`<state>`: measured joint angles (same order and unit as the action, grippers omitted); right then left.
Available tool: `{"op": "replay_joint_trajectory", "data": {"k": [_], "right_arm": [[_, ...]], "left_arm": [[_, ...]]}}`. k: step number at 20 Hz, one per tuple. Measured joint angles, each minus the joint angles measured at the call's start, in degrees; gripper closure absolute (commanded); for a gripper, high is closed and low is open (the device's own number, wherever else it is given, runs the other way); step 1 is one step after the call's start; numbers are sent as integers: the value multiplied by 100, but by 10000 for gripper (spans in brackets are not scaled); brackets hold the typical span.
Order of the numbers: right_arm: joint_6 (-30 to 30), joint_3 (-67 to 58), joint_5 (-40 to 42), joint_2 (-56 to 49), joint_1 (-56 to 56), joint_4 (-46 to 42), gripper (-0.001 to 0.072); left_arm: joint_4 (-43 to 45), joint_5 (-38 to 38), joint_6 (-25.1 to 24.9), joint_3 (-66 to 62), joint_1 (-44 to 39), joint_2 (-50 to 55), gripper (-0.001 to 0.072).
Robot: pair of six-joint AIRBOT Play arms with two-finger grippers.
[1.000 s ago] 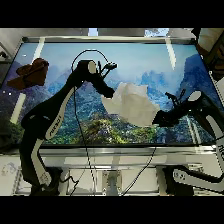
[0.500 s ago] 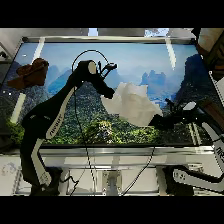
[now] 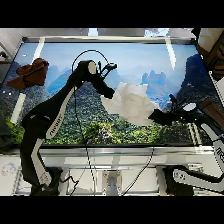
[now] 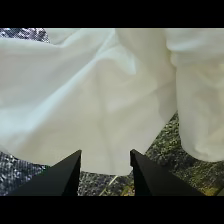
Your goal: Fold the shirts.
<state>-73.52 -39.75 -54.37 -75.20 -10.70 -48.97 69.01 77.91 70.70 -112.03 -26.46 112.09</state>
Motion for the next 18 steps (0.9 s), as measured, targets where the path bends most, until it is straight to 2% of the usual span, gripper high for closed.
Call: {"op": "replay_joint_trajectory", "data": {"k": [3,5,13,18], "right_arm": [[31,4,203,0,0,197,605],[249,4,317,0,0,529,685],[1862,-245,227,0,39,2883,686],[2653,-1408,-68,0,424,4155,686]], "left_arm": [[2,0,-4,0,0,2,347],[17,-4,-33,0,0,2,347],[372,-11,-157,0,0,2,347],[1078,-11,-4,0,2,2,347]]}}
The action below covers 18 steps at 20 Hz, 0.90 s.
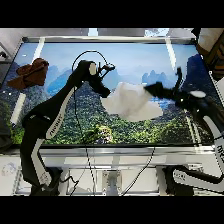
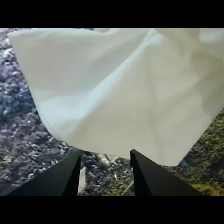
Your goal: Fold the shirts.
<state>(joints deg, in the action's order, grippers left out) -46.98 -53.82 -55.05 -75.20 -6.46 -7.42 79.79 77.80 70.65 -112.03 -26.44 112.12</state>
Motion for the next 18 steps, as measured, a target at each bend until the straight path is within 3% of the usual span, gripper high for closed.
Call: {"op": "replay_joint_trajectory", "data": {"k": [5,8,13,17,18], "right_arm": [[271,-1998,341,0,361,79,687],[229,-3254,946,0,428,-743,686],[-1110,-4688,1803,0,461,-3871,687],[-2494,-5031,1648,0,428,-6832,686],[-2820,-5073,1462,-7,398,-7475,686]], "left_arm": [[282,7,256,0,0,0,347],[334,31,396,0,0,0,347],[-68,116,542,0,0,4,337],[-457,129,588,0,-2,26,329],[-501,129,590,4,-2,39,296]]}}
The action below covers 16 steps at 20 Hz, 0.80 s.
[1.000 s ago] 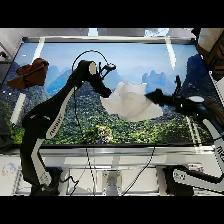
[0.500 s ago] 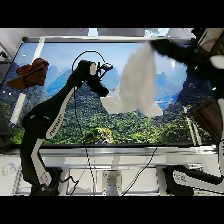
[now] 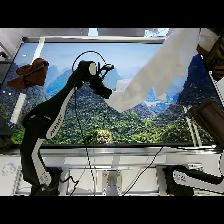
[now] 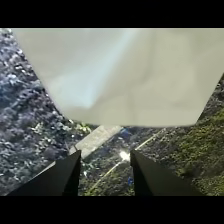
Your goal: Fold the shirts.
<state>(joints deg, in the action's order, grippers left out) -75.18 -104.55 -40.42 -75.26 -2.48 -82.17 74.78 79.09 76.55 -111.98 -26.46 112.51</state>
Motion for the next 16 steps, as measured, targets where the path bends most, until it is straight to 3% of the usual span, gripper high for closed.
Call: {"op": "replay_joint_trajectory", "data": {"k": [2,3,8,16], "right_arm": [[-387,-44,-319,-11,-94,-802,686],[-522,-55,-459,-24,-153,-1080,686],[-826,-83,-1027,-151,-299,-1635,686],[-896,-57,-1261,-297,-332,-1482,686]], "left_arm": [[-122,4,94,35,2,57,79],[-214,4,151,81,0,101,51],[-629,-299,459,407,-4,343,52],[-1451,-2190,1049,527,-4,529,56]]}}
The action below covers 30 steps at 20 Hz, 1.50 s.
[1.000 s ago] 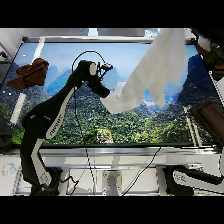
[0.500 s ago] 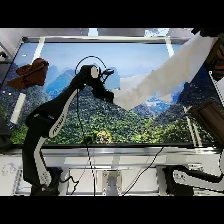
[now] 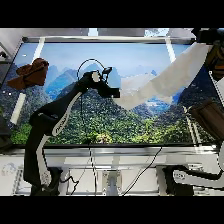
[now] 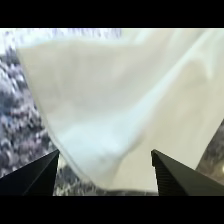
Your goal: Fold the shirts.
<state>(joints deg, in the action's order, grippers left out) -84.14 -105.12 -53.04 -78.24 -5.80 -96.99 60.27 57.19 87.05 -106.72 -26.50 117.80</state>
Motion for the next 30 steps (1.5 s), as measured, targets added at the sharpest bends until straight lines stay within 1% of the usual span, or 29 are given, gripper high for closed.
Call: {"op": "replay_joint_trajectory", "data": {"k": [3,5,6,7,8,9,10,11,16,19,22,25,30], "right_arm": [[0,2,-7,-11,0,46,686],[0,2,-15,-15,0,66,685],[0,2,-11,-15,0,66,685],[0,2,-15,-15,0,68,686],[0,2,-13,-15,0,70,685],[2,2,-13,-15,0,74,686],[2,2,-15,-17,0,79,686],[4,2,-13,-26,0,79,686],[11,4,-13,-105,0,79,686],[11,4,42,-155,0,79,686],[13,4,116,-170,-4,-37,686],[11,4,44,-177,-13,-284,687],[4,-2,114,-133,-22,-426,687]], "left_arm": [[-103,-260,107,4,0,111,57],[-173,-271,122,0,0,214,76],[-238,-273,127,-4,2,278,151],[-251,-247,129,-7,0,332,364],[-291,-186,138,-2,4,385,489],[-334,-160,140,-2,4,424,494],[-369,-125,129,-20,0,446,576],[-422,-74,68,-48,0,468,688],[-732,385,-509,-619,15,490,692],[-949,603,-800,-1121,157,227,692],[-1174,448,-1088,-1325,492,-450,692],[-1252,192,-1325,-1408,1073,-1375,693],[-798,-214,-1467,-1443,2175,-2850,693]]}}
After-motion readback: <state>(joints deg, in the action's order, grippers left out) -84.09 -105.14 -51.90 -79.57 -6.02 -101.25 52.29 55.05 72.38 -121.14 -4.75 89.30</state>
